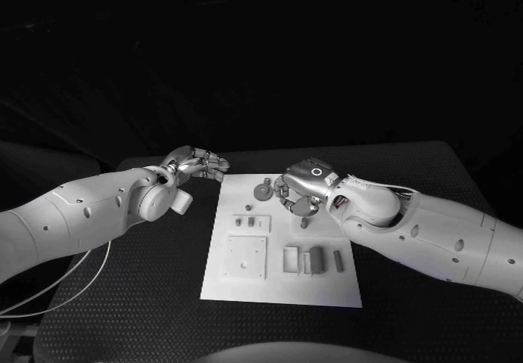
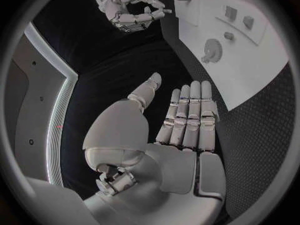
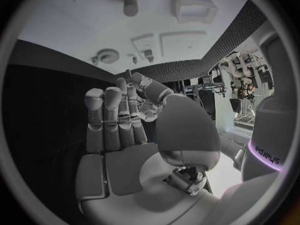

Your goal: Assemble the parts on the task board

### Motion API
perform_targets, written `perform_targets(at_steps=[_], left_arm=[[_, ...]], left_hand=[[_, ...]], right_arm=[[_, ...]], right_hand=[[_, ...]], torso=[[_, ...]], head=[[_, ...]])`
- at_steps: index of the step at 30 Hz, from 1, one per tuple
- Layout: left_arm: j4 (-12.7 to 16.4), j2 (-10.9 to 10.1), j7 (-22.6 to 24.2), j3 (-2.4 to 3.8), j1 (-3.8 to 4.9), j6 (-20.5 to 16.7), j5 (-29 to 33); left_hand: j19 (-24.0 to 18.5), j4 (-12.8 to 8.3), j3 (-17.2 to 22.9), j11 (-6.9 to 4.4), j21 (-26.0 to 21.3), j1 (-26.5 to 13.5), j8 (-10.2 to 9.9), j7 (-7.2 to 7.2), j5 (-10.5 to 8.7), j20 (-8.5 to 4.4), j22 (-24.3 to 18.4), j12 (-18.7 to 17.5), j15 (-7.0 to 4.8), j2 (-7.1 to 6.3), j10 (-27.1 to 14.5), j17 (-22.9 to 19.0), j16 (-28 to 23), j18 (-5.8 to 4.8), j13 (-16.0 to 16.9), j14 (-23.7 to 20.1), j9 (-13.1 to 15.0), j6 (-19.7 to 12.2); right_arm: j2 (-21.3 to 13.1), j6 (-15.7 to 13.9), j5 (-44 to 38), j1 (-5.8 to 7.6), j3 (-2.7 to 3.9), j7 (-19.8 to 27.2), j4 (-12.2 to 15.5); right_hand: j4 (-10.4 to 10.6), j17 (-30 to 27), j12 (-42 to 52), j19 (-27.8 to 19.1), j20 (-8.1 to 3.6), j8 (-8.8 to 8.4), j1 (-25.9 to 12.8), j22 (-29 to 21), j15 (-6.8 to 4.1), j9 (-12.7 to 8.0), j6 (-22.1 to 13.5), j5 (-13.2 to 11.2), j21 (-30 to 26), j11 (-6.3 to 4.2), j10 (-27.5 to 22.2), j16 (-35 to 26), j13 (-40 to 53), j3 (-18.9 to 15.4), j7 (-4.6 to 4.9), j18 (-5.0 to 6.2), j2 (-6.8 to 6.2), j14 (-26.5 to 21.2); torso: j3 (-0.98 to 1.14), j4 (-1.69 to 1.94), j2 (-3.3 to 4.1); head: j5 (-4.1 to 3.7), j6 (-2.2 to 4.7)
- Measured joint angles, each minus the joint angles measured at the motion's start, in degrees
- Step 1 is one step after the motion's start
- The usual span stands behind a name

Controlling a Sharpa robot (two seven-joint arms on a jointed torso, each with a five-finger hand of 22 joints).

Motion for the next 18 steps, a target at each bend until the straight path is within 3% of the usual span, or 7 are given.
perform_targets(at_steps=[6,13,18], left_arm=[[-1.7,1.44,0.01,-0.02,0.56,-0.19,-0.05],[-3.71,2.67,0.1,0.02,1.45,-0.6,-0.14],[-4.57,3.4,0.14,-0.01,1.71,-0.86,-0.19]], left_hand=[[0.0,0.0,0.0,0.0,0.0,0.0,0.0,0.0,0.0,0.0,0.0,0.0,0.0,0.0,0.0,0.07,0.0,-0.01,-0.06,0.0,-0.05,0.0],[0.0,0.0,0.0,0.0,0.0,0.47,0.0,0.0,0.0,0.0,-0.13,0.0,0.0,0.0,0.0,0.13,-0.29,-0.02,-0.2,0.0,-0.05,0.0],[0.0,0.0,0.0,0.0,0.0,0.46,0.0,0.0,0.0,0.0,-0.19,0.0,0.0,0.0,0.0,0.2,-0.29,-0.02,-0.27,0.0,-0.05,0.0]], right_arm=[[1.59,0.02,0.23,-0.91,-0.18,0.44,0.74],[4.02,0.14,0.65,-1.67,-1.56,0.99,0.0],[5.28,0.27,1.01,-2.49,-2.35,1.36,-0.67]], right_hand=[[0.0,-0.01,-0.11,0.0,0.01,-0.02,0.01,0.0,0.07,0.0,0.0,0.0,0.0,0.0,-0.01,0.0,0.0,0.0,0.0,0.0,0.01,0.07],[0.0,0.06,-0.17,-0.01,0.03,-0.16,0.01,0.0,-0.12,-0.01,-0.01,0.0,0.0,0.0,-0.02,0.0,0.0,-0.01,0.0,-0.01,0.01,-0.13],[0.0,0.06,-0.21,-0.01,0.04,-0.17,0.03,0.0,-0.12,-0.03,-0.01,0.12,0.0,0.01,-0.03,0.0,-0.01,-0.01,0.0,0.0,0.02,-0.14]], torso=[[-0.14,0.09,0.0],[-0.36,0.27,0.09],[-0.4,0.37,0.11]], head=[[2.44,-0.56],[4.57,-1.24],[5.97,-2.01]])
